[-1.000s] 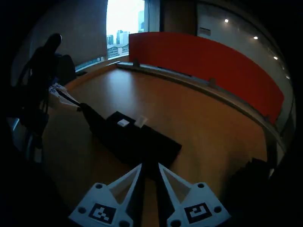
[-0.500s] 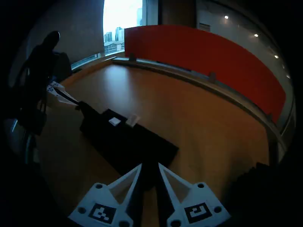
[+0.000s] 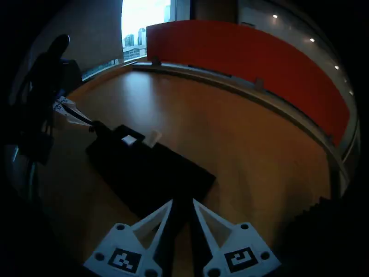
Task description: Fold towel
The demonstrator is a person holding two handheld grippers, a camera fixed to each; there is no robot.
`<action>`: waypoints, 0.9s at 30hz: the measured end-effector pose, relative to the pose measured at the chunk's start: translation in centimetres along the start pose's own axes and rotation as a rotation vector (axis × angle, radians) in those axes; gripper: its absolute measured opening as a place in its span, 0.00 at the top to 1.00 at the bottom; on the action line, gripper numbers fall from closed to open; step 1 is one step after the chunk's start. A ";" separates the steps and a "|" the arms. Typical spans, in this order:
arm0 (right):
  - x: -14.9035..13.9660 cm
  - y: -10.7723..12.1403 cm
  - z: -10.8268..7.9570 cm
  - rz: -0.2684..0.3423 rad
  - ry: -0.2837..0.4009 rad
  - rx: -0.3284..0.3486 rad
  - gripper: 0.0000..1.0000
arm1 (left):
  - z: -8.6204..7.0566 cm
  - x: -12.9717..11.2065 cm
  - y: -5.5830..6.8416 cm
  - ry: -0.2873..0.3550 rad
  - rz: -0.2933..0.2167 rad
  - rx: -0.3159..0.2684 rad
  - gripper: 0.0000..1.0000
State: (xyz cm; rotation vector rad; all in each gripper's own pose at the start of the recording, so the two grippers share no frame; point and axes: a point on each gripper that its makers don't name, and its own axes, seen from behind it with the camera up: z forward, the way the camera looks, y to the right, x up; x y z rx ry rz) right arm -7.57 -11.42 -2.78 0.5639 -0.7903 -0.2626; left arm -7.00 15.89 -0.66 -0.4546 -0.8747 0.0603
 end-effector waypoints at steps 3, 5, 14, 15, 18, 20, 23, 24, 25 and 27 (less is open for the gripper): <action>-0.1 0.2 0.6 0.007 -0.003 -0.002 0.84 | 0.6 -0.1 -0.3 -0.003 0.002 0.006 0.88; -0.2 0.3 0.9 0.013 -0.006 -0.003 0.84 | 0.9 -0.1 -0.4 -0.007 0.005 0.010 0.87; -0.4 0.6 1.7 0.016 -0.012 -0.005 0.84 | 1.5 -0.1 -0.9 -0.013 0.032 0.025 0.86; -0.4 0.7 1.8 0.016 -0.013 -0.006 0.84 | 1.6 -0.1 -0.9 -0.014 0.034 0.026 0.86; -0.4 0.8 2.0 0.015 -0.014 -0.008 0.84 | 1.8 -0.1 -1.0 -0.015 0.037 0.029 0.86; -0.5 0.9 2.1 0.015 -0.016 -0.010 0.84 | 1.9 -0.1 -1.2 -0.016 0.039 0.032 0.85; -0.5 1.0 2.5 0.015 -0.020 -0.012 0.84 | 2.2 -0.1 -1.5 -0.021 0.046 0.039 0.82; -0.6 1.1 2.6 0.015 -0.022 -0.014 0.84 | 2.4 -0.1 -1.6 -0.023 0.050 0.042 0.80; -0.6 1.1 2.7 0.015 -0.024 -0.015 0.83 | 2.5 -0.2 -1.7 -0.025 0.053 0.045 0.79; -0.7 1.2 3.0 0.016 -0.027 -0.019 0.82 | 2.7 -0.2 -1.9 -0.029 0.060 0.050 0.77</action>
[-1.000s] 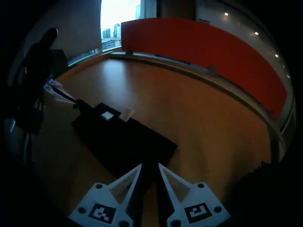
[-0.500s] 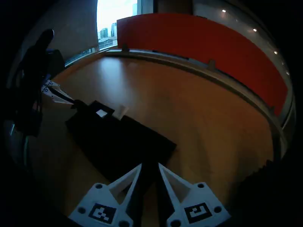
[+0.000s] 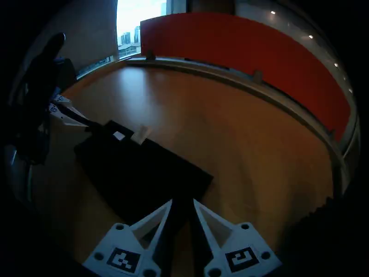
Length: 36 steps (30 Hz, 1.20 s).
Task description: Fold towel
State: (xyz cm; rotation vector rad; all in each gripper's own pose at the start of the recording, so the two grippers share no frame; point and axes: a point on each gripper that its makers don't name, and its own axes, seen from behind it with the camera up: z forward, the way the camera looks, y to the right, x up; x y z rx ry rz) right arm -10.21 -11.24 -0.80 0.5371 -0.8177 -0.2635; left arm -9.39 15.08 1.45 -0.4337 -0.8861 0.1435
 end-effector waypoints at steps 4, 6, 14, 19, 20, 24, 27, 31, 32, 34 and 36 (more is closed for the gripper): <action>-0.1 0.3 0.4 0.005 -0.004 -0.012 0.76 | 0.4 -0.1 -0.4 -0.006 0.004 0.010 0.75; -0.1 0.5 0.6 0.008 -0.007 -0.019 0.71 | 0.6 -0.1 -0.6 -0.007 0.006 0.016 0.72; -0.2 1.3 1.1 0.009 -0.017 -0.049 0.65 | 1.1 0.0 -1.3 -0.010 0.033 0.040 0.66; 0.1 1.8 1.3 0.013 -0.017 -0.064 0.60 | 1.2 0.2 -1.8 -0.010 0.051 0.057 0.65; 0.1 1.9 1.3 0.013 -0.017 -0.067 0.57 | 1.2 0.2 -1.9 -0.010 0.053 0.060 0.63; 0.3 2.4 1.3 0.012 -0.016 -0.082 0.52 | 1.2 0.5 -2.6 -0.009 0.052 0.078 0.52; 0.5 2.7 1.3 0.013 -0.015 -0.093 0.50 | 1.1 0.7 -3.0 -0.008 0.045 0.088 0.43; 0.7 2.9 1.2 0.015 -0.009 -0.106 0.37 | 0.9 0.9 -3.4 -0.003 0.038 0.096 0.40; 0.8 3.0 1.1 0.016 -0.008 -0.108 0.36 | 0.9 0.9 -3.5 -0.002 0.037 0.098 0.39; 0.9 3.1 1.0 0.019 -0.005 -0.111 0.34 | 0.8 1.0 -3.7 0.000 0.035 0.103 0.38; 0.9 3.2 1.0 0.022 -0.003 -0.114 0.32 | 0.7 1.1 -3.9 0.002 0.032 0.107 0.37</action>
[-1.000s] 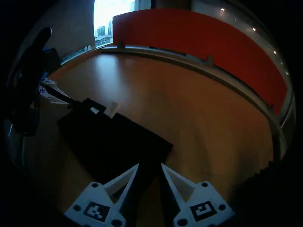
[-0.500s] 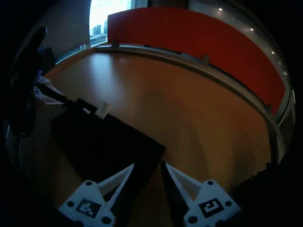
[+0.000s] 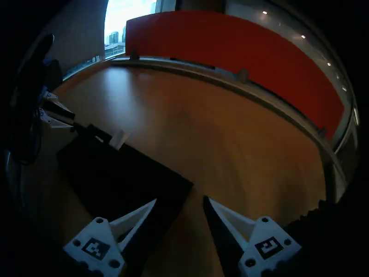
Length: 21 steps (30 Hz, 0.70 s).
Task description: Fold towel
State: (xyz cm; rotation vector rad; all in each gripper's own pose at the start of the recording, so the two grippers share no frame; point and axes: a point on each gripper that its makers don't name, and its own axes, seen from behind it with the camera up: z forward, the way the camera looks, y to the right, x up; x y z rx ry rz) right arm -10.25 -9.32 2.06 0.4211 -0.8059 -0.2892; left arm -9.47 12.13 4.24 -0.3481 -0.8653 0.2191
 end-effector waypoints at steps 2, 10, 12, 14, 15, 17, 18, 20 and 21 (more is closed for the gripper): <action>0.0 0.1 -0.1 0.001 0.001 -0.004 0.30 | -0.1 0.1 -0.2 0.001 -0.003 0.003 0.36; 0.4 0.3 -0.5 0.000 0.009 -0.010 0.13 | -0.5 0.3 -0.3 0.007 -0.014 -0.003 0.03; 0.3 0.3 -0.7 0.000 0.010 -0.012 0.12 | -0.5 0.3 -0.3 0.010 -0.016 -0.003 0.02; 0.2 0.3 -0.9 0.000 0.008 -0.012 0.12 | -0.6 0.3 -0.2 0.011 -0.017 -0.006 0.02; 0.1 0.2 -1.0 0.001 0.008 -0.012 0.12 | -0.7 0.3 -0.1 0.012 -0.017 -0.008 0.02; 0.0 0.1 -1.2 0.004 0.008 -0.011 0.12 | -0.8 0.3 0.0 0.014 -0.019 -0.009 0.02; 0.0 0.0 -1.3 0.005 0.008 -0.010 0.12 | -0.9 0.3 0.0 0.015 -0.019 -0.009 0.02; -0.2 -0.2 -1.6 0.008 0.010 -0.008 0.12 | -1.0 0.2 0.0 0.015 -0.021 -0.009 0.02; -0.2 -0.3 -1.7 0.010 0.010 -0.007 0.12 | -1.1 0.1 0.0 0.014 -0.023 -0.008 0.02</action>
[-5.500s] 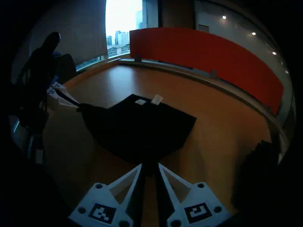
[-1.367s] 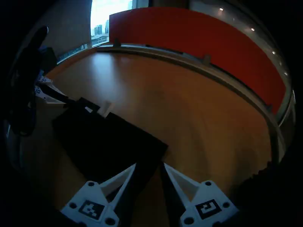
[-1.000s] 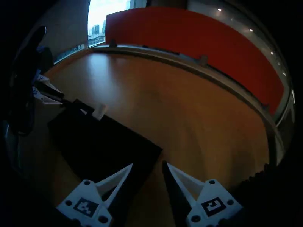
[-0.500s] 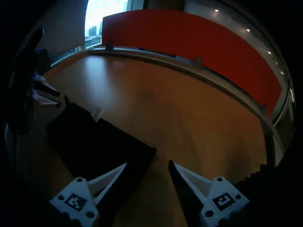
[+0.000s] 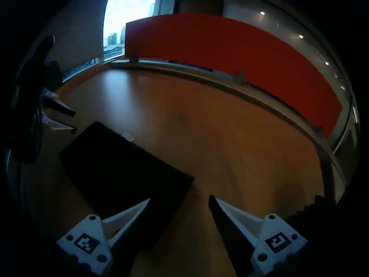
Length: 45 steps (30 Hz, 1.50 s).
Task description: Fold towel
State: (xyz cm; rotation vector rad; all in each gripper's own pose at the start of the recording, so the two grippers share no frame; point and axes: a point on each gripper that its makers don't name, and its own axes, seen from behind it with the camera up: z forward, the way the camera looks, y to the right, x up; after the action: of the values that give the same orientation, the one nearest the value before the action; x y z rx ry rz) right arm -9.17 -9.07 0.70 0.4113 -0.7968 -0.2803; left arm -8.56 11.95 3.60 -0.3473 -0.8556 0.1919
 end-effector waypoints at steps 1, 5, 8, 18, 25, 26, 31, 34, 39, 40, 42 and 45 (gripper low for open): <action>-0.1 -0.1 -0.1 0.001 0.000 0.001 0.12 | -0.1 -0.1 0.0 -0.001 -0.002 0.000 0.02; -0.5 -0.5 -0.7 0.007 -0.001 0.003 0.12 | -0.6 -0.7 0.1 -0.004 -0.011 0.002 0.02; -1.1 -0.9 -1.1 0.011 -0.003 0.004 0.12 | -1.2 -1.1 0.1 -0.001 -0.023 0.007 0.02; -2.8 -2.2 -3.1 0.029 -0.005 0.006 0.12 | -3.1 -3.3 0.8 -0.002 -0.064 0.004 0.02; -4.1 -2.9 -4.4 0.034 -0.011 0.006 0.12 | -4.0 -5.0 1.1 -0.014 -0.084 0.002 0.02; -4.3 -3.0 -4.6 0.034 -0.012 0.005 0.12 | -4.1 -5.2 1.1 -0.015 -0.088 0.003 0.02; -5.1 -3.2 -5.2 0.034 -0.017 0.005 0.12 | -4.6 -6.1 1.2 -0.018 -0.108 0.003 0.02; -5.2 -3.2 -5.4 0.034 -0.017 0.007 0.12 | -4.8 -6.5 1.2 -0.021 -0.113 0.005 0.02; -5.1 -3.3 -5.4 0.028 -0.015 0.017 0.12 | -5.2 -7.0 1.1 -0.022 -0.120 0.014 0.02; -5.1 -3.4 -5.3 0.026 -0.014 0.021 0.12 | -5.3 -7.1 1.1 -0.021 -0.123 0.015 0.02; -5.0 -3.5 -5.2 0.021 -0.013 0.031 0.12 | -5.6 -7.2 1.0 -0.019 -0.129 0.019 0.02; -5.0 -3.9 -5.1 0.012 -0.013 0.050 0.12 | -6.0 -7.4 0.7 -0.017 -0.140 0.027 0.02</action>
State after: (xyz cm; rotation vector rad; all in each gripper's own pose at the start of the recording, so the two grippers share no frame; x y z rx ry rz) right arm -9.08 -9.27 -7.43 0.4517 -0.8201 -0.2525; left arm -8.72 9.02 -5.53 -0.2599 -0.8897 0.0764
